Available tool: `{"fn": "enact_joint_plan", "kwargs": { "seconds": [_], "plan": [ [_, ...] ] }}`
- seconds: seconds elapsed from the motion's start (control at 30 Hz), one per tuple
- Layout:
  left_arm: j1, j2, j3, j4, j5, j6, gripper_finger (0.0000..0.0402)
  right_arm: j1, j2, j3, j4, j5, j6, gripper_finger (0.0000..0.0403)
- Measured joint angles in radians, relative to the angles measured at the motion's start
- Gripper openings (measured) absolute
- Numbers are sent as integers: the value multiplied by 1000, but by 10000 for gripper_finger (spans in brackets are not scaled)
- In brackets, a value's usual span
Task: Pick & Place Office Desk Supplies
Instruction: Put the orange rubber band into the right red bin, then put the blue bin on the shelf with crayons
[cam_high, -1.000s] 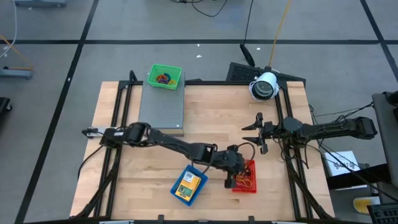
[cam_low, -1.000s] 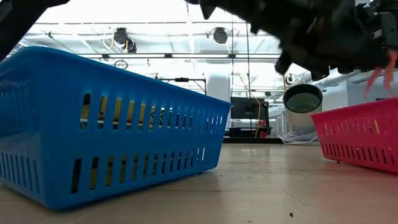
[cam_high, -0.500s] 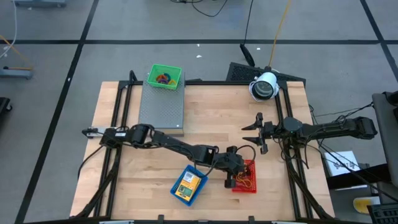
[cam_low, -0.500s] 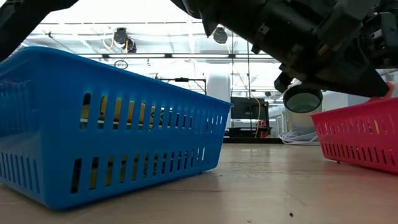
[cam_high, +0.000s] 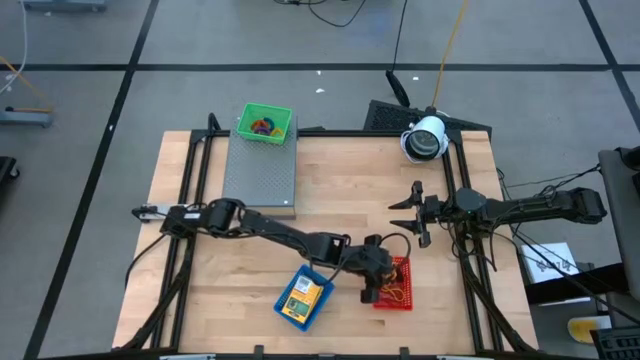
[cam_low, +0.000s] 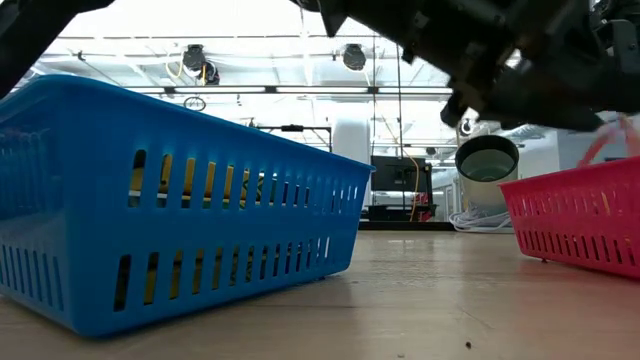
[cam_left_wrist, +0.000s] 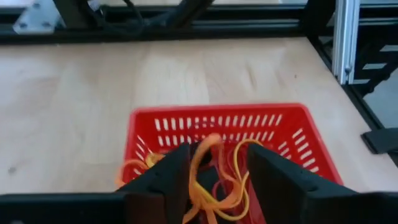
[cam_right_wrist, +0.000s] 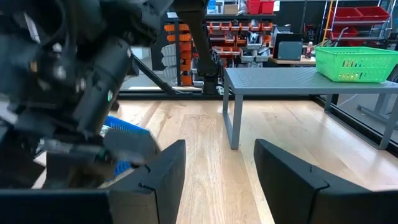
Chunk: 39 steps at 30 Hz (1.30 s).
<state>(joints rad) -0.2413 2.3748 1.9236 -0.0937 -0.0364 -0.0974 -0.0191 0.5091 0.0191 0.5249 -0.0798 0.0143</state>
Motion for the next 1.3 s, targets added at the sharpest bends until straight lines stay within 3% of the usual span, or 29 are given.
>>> {"fn": "enact_joint_plan", "kwargs": {
  "seconds": [0.2, 0.57, 0.97, 1.3],
  "plan": [
    [-2, -61, 0, -109, -2, 79, 188, 0, 0, 0, -1, 0, 0, 181],
    [-9, -218, 0, -382, -52, 117, 182, 0, 0, 0, 0, 0, 0, 181],
    [-5, -403, 1, -974, -39, -265, 182, 0, 0, 0, 0, 0, 0, 181],
    [-20, -450, 1, -1229, 103, -544, 182, 0, 0, 0, 0, 0, 0, 181]
  ]
}}
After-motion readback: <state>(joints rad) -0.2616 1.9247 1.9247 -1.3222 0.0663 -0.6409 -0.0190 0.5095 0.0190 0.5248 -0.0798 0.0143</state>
